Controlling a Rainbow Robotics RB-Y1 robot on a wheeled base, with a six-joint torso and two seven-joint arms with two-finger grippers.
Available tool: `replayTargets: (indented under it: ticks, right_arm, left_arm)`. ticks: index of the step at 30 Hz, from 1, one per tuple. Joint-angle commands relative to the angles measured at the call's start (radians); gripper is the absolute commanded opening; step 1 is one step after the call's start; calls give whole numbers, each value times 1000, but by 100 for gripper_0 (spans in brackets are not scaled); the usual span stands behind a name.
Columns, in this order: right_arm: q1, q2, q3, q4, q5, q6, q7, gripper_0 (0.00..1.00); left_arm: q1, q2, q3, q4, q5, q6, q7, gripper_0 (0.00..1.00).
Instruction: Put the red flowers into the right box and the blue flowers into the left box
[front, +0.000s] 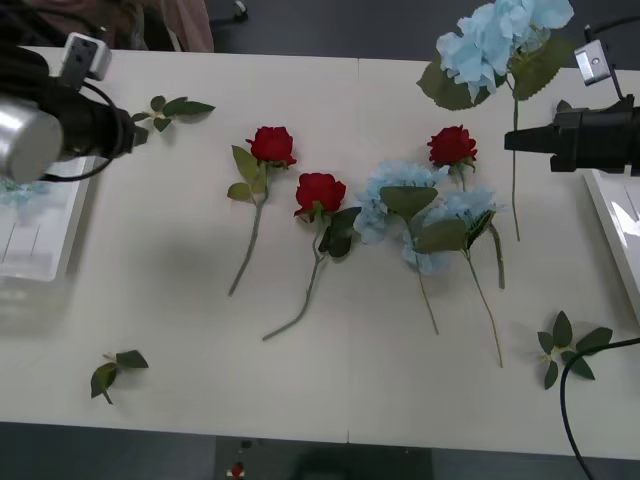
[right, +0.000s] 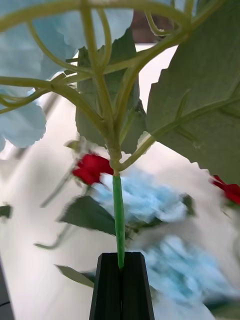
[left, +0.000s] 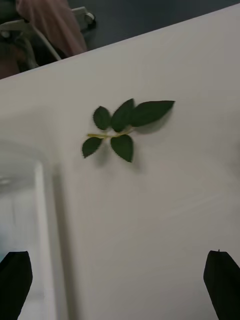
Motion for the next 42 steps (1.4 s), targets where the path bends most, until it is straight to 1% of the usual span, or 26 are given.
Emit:
replayTargets:
  ticks: [1, 4, 7, 10, 12, 17, 22, 25, 26, 28, 31, 35, 38, 42]
  right_arm:
    - [-22, -12, 15, -28, -140, 17, 24, 0]
    - [-39, 5, 20, -31, -214, 34, 18, 0]
    - [-48, 24, 24, -40, -260, 36, 9, 0]
    - [-62, 44, 30, -46, -289, 34, 0, 0]
    - [-78, 64, 35, -49, -312, 27, -10, 0]
    - [-99, 91, 59, -74, -330, -10, -31, 0]
    - [-99, 102, 118, -128, -358, -73, -95, 0]
    - [-99, 110, 129, -151, -360, -89, -114, 0]
    - [-99, 114, 130, -151, -360, -92, -115, 0]
    - [-99, 114, 135, -152, -360, -92, -117, 0]
    - [-99, 114, 138, -151, -367, -92, -120, 0]
    - [-99, 114, 138, -151, -380, -92, -120, 0]
    - [-99, 114, 138, -151, -380, -92, -120, 0]
    - [-99, 114, 138, -151, -380, -92, -120, 0]
  left_arm:
    - [-14, -61, -65, -13, -73, -57, 171, 100]
    - [-30, -82, -102, -13, -98, -56, 214, 100]
    - [-28, -88, -102, -15, -91, -61, 211, 100]
    - [-16, -96, -68, -36, -15, -85, 210, 100]
    - [30, -119, 16, -101, 111, -108, 174, 100]
    - [141, -202, 146, -248, 323, -117, 41, 100]
    - [224, -253, 159, -367, 468, -116, -54, 100]
    - [250, -294, 159, -383, 562, -117, -114, 100]
    - [256, -322, 156, -381, 593, -117, -169, 100]
    - [256, -349, 142, -381, 608, -111, -240, 100]
    - [254, -377, 103, -381, 634, -110, -258, 100]
    - [242, -386, 44, -381, 643, -148, -257, 100]
    - [216, -404, -2, -372, 603, -183, -244, 100]
    - [167, -447, -58, -320, 582, -249, -240, 100]
